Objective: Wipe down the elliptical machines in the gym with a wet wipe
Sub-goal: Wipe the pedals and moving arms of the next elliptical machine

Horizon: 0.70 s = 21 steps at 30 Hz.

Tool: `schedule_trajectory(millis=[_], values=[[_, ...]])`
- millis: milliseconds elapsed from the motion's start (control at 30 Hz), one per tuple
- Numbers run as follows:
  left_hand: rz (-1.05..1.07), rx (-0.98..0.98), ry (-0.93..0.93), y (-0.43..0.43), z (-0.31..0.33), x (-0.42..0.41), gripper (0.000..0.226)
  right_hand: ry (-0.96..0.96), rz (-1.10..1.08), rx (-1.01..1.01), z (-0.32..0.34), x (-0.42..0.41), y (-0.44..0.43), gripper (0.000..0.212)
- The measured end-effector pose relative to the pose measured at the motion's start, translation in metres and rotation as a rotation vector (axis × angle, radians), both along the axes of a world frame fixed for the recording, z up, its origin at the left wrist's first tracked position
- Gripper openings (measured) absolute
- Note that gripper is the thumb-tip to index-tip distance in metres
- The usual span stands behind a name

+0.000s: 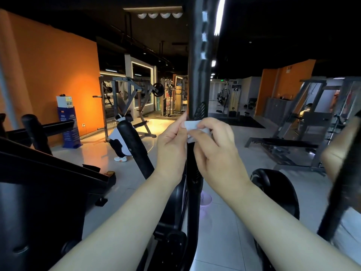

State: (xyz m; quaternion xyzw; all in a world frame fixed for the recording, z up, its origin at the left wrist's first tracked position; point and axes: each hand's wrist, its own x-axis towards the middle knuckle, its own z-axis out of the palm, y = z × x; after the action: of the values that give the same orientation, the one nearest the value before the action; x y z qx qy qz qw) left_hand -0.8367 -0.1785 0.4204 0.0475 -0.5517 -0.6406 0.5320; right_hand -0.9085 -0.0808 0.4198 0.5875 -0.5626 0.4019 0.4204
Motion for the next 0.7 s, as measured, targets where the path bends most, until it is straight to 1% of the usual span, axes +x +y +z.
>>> schedule_trajectory(millis=[167,233,333,400,467,533,567,633,667,700], values=[[-0.012,0.008,0.012,0.001,0.0,0.0,0.035,0.068,-0.027,0.025,0.01,-0.007,0.004,0.023],[-0.012,-0.013,0.033,0.003,0.001,0.002,0.032,0.023,-0.03,-0.044,0.016,-0.009,0.007,0.022],[-0.015,-0.066,0.017,0.007,0.002,0.005,0.043,-0.111,0.005,-0.157,0.02,-0.007,0.011,0.025],[0.001,-0.038,0.009,0.005,0.003,0.005,0.04,-0.065,0.032,-0.123,0.013,-0.004,0.007,0.027],[0.001,-0.019,0.013,0.003,0.002,0.004,0.033,0.046,0.049,-0.04,0.0,-0.006,0.002,0.03],[-0.019,-0.023,0.021,0.005,0.002,0.004,0.035,0.095,0.043,-0.026,-0.006,-0.013,0.002,0.03],[-0.025,-0.043,0.024,0.007,0.004,0.005,0.034,0.074,0.043,-0.059,-0.004,-0.017,0.003,0.029],[-0.038,-0.081,0.018,0.011,0.006,0.007,0.033,-0.08,0.054,-0.155,0.001,-0.022,0.007,0.028],[-0.033,-0.091,0.011,0.012,0.006,0.007,0.033,-0.163,0.066,-0.182,0.003,-0.022,0.008,0.028],[-0.03,-0.097,0.015,0.012,0.004,0.007,0.033,-0.206,0.076,-0.19,0.004,-0.021,0.009,0.028]])
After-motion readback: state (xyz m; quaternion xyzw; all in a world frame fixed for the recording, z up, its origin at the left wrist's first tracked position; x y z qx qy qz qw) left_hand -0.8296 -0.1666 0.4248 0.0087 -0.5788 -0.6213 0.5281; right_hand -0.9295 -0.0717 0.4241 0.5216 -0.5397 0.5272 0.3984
